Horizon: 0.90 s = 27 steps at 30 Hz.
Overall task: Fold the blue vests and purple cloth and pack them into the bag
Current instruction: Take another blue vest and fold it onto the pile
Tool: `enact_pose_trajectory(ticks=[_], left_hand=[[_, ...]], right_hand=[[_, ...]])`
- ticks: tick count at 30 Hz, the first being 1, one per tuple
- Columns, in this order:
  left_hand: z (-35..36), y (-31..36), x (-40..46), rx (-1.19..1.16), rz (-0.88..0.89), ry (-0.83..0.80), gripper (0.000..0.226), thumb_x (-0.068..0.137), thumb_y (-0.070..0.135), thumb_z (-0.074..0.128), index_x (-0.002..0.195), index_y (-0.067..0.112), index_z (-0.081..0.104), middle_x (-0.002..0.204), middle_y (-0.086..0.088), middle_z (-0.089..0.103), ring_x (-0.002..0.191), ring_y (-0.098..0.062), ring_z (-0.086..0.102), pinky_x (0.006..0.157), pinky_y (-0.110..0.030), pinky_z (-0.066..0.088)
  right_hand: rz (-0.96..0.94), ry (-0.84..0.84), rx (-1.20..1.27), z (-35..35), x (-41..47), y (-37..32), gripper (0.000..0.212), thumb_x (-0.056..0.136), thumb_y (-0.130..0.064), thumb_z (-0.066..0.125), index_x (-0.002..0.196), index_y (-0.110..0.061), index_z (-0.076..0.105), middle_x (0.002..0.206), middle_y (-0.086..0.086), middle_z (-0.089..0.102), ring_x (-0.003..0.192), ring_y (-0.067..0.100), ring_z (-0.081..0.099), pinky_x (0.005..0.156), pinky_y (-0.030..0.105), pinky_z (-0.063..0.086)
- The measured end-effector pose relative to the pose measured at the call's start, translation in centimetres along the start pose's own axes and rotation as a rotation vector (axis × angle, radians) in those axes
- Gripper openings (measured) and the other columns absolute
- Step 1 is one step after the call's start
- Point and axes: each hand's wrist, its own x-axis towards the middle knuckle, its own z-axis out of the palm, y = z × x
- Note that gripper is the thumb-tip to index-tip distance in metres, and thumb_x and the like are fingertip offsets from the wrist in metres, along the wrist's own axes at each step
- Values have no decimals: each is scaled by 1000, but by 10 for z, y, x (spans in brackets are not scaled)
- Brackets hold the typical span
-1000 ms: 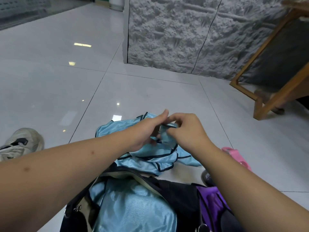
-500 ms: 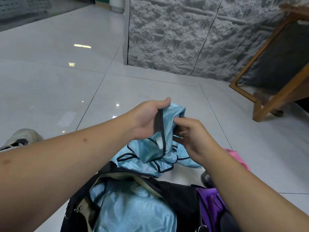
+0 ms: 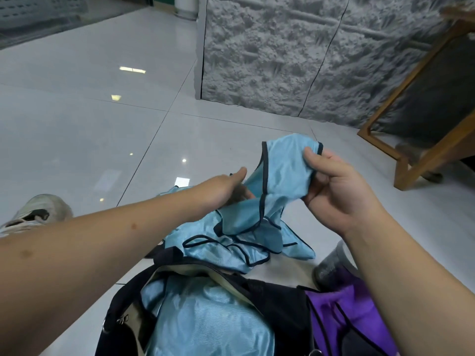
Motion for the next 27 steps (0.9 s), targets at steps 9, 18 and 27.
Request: enact_pose_trajectory(ticks=[9, 18, 27], left_hand=[[-4, -13, -4, 87, 308, -9, 96, 77, 90, 50, 81, -5, 60, 76, 2, 58, 73, -10, 57, 86, -33, 52], [5, 22, -6, -182, 349, 116, 19, 95, 6, 70, 111, 13, 76, 105, -4, 80, 99, -18, 76, 91, -31, 59], [-3, 8, -4, 449, 175, 112, 25, 81, -15, 56, 73, 3, 71, 59, 1, 58, 52, -12, 48, 53, -21, 38]], right_hand=[[-49, -6, -251, 9, 4, -5, 38, 99, 0, 60, 136, -8, 58, 127, 12, 74, 115, 30, 72, 92, 43, 62], [-56, 3, -247, 21, 2, -9, 30, 102, -2, 58, 132, -5, 59, 125, 16, 74, 112, 34, 73, 95, 48, 60], [-128, 117, 32, 17, -1, -32, 47, 94, 4, 62, 140, -6, 57, 128, 18, 71, 110, 35, 73, 86, 47, 62]])
